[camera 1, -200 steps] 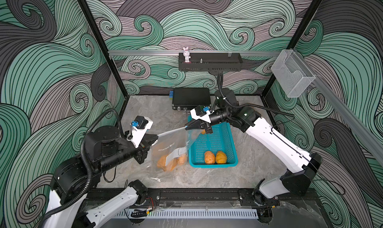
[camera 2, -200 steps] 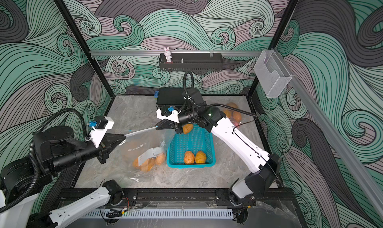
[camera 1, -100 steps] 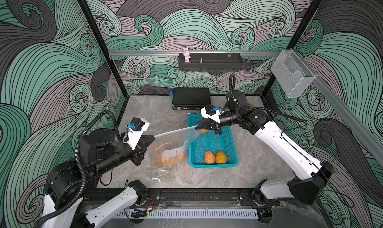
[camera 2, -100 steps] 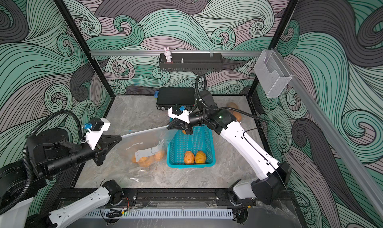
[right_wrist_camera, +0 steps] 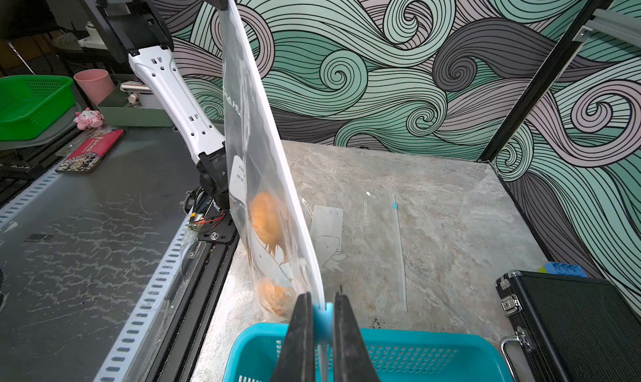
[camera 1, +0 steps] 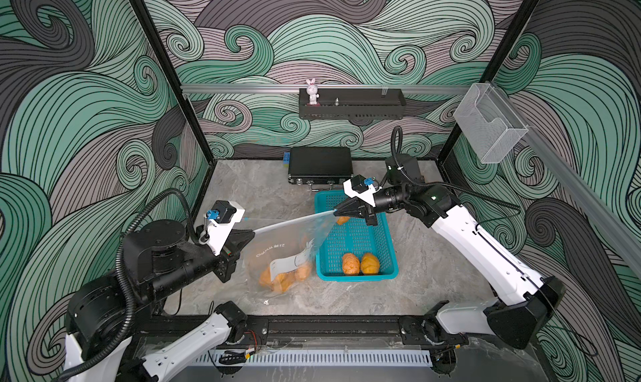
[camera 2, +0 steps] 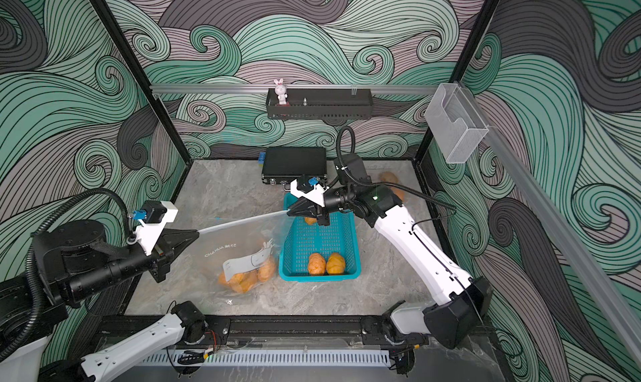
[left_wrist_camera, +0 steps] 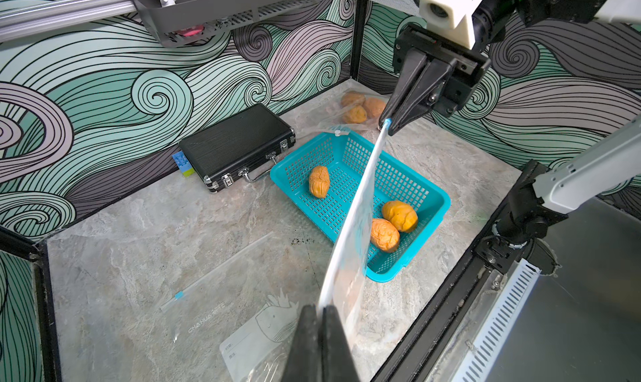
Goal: Put the potatoes into a zipper bag and zip it
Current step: Zip the zipper on the zipper food storage bag, then place the zipper food storage bag at the center of the board.
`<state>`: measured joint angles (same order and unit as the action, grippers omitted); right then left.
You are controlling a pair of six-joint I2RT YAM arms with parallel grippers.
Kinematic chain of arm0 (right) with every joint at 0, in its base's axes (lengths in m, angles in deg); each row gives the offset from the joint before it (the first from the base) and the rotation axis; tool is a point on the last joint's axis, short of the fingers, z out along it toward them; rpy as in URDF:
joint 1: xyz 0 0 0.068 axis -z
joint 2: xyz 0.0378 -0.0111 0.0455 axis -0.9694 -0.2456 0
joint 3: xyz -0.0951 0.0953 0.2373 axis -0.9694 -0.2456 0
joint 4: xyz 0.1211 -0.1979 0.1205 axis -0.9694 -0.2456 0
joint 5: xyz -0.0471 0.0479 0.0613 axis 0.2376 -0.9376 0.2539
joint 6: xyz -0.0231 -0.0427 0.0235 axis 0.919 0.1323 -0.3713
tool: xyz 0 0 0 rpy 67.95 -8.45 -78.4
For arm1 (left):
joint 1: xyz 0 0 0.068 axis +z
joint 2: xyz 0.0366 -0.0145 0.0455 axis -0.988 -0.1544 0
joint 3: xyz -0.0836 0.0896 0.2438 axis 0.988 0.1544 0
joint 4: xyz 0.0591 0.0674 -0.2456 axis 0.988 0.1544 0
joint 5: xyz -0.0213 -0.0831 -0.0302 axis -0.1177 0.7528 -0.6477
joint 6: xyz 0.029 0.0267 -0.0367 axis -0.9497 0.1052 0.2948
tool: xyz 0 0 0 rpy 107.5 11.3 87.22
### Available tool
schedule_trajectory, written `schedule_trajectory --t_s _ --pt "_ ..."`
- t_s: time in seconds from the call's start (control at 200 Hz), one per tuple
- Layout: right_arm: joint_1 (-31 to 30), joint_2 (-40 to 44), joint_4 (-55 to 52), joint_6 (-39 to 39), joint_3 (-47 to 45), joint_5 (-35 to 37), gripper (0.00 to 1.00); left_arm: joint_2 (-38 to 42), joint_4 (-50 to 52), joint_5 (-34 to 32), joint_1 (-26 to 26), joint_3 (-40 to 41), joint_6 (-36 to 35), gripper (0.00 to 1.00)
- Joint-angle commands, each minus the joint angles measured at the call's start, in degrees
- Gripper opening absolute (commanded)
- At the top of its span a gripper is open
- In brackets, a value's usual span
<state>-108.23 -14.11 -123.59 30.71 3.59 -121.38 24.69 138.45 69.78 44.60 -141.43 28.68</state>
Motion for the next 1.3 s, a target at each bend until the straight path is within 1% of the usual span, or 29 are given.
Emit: schedule_trajectory --t_s 0.0,0.125,0.205,0.245,0.325,0.345,0.4,0.445,0.475,0.5,0.555,0.61,0.711,0.776,0.856,0.921,1.016,1.081,1.171,1.291 --pt "1.28 0.85 -1.15 0.24 -0.62 0.55 0.07 1.2 1.31 -1.42 -0.14 -1.17 -0.05 0.0" --pt "1.11 0.55 -1.1 0.17 -0.27 -0.33 0.08 1.26 1.0 -0.99 -0.14 -0.6 0.2 0.0" --pt "1.2 0.0 -0.76 -0.45 0.48 -2.23 0.07 1.22 0.47 -0.48 -0.14 -0.01 0.39 0.0" --pt "1.09 -0.33 0.83 -2.01 0.79 -3.44 0.07 1.38 -0.35 0.01 -0.14 0.63 0.69 0.0" --pt "0.87 -0.79 7.51 -8.57 0.52 -5.64 0.07 1.65 -2.33 1.49 -0.18 2.23 1.51 0.0" --pt "0.81 -0.97 9.04 -9.85 0.66 -6.39 0.07 1.63 -2.68 1.5 -0.14 2.56 1.76 0.09" --pt "0.53 -1.63 12.6 -13.8 1.12 -7.34 0.06 1.84 -3.74 0.88 -0.14 3.47 2.19 0.41" --pt "0.06 -2.4 15.51 -16.68 2.0 -7.16 0.05 2.13 -4.61 -0.12 -0.14 4.15 2.65 0.6" --pt "-0.2 -2.93 16.13 -17.85 2.94 -7.15 0.04 2.45 -5.29 -0.73 -0.15 4.62 3.05 0.68" --pt "-0.41 -3.32 16.79 -18.7 3.78 -7.17 0.04 2.64 -5.85 -1.18 -0.14 4.88 3.27 0.72" --pt "-1.12 -4.15 18.87 -20.68 5.11 -6.39 0.04 3.15 -6.66 -2.4 -0.14 5.27 3.63 0.77" --pt "-1.98 -5.16 20.1 -22.41 7.14 -4.88 0.05 3.67 -7.14 -4.49 -0.14 5.18 4.14 0.79" --pt "-2.76 -8.05 19.15 -25.28 14.32 -2.36 0.04 5.09 -7.87 -10.42 -0.15 4.88 4.99 0.82" --pt "-2.47 -10.34 19.07 -27.95 18.81 0.34 0.02 6.26 -8.28 -15.46 -0.15 4.83 5.8 0.85" --pt "-1.54 -12.35 17.74 -29.53 24.02 3.17 0.01 8.07 -8.01 -20.94 -0.14 5.1 6.9 0.86" --pt "-0.28 -13.49 16.87 -30.43 27.52 6.19 0.02 9.98 -8.09 -23.33 -0.14 6.07 7.48 0.86" --pt "2.91 -15.11 16.09 -32.43 32.88 9.49 0.02 13.19 -7.93 -25.3 -0.14 8.28 8.81 0.87" --pt "5.52 -16.03 15.16 -33.54 35.62 10.9 0.04 15.69 -8.36 -25.28 -0.14 10.65 9.91 0.89" --pt "9.62 -16.5 14.18 -34.88 37.52 14.76 0.04 18.41 -9.85 -22.68 -0.14 14.56 10.75 0.89" --pt "15.83 -16.11 13.97 -36.8 36.89 18.15 0.03 18.92 -10.92 -18.62 -0.14 19.65 11.63 0.89"
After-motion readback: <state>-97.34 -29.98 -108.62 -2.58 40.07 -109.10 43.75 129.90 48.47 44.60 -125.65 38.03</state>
